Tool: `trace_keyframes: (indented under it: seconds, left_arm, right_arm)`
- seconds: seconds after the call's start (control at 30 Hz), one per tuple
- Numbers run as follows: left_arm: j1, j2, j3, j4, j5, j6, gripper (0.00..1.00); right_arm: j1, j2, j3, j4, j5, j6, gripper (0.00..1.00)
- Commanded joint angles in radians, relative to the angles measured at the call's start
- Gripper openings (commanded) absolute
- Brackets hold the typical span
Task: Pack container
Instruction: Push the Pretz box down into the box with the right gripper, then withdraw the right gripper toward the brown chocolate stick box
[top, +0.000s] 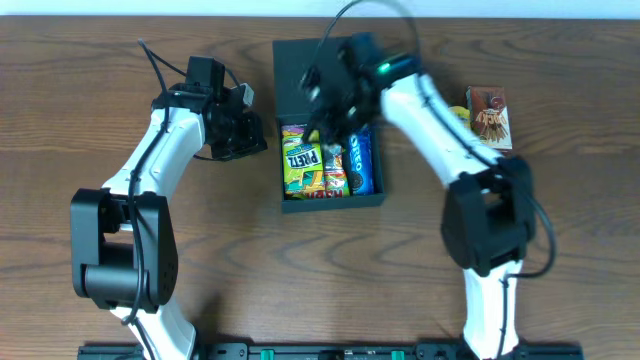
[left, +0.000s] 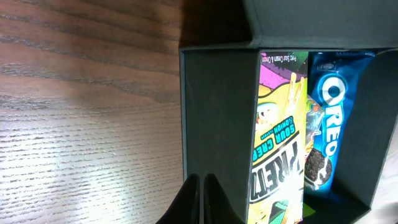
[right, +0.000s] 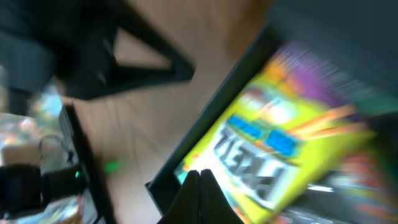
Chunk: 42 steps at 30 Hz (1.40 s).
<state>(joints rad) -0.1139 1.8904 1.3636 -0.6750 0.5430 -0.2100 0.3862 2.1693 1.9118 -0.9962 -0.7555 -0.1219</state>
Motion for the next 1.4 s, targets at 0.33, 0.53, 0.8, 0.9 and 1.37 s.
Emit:
trace_keyframes:
  seconds: [0.33, 0.53, 0.8, 0.9, 1.37]
  left_arm:
    - [0.003, -0.011, -0.009, 0.004, -0.004, -0.008, 0.06]
    - [0.003, -0.011, -0.009, 0.014, -0.004, -0.008, 0.06]
    - [0.003, -0.011, -0.009, 0.029, -0.004, -0.031, 0.06]
    - [0.003, -0.011, -0.009, 0.030, -0.004, -0.041, 0.06]
    - [0.003, -0.011, -0.009, 0.045, -0.004, -0.041, 0.06]
  right_arm:
    - [-0.246, -0.114, 0.051, 0.083, 0.322, 0.001, 0.02]
    - [-0.270, -0.109, 0.050, 0.168, 0.638, -0.007, 0.02]
    - [-0.359, -0.047, 0.050, 0.183, 0.752, 0.087, 0.02]
    - [-0.414, -0.039, 0.050, 0.176, 0.752, 0.103, 0.02]
    - [-0.533, 0.058, 0.050, 0.094, 0.702, -0.044, 0.99]
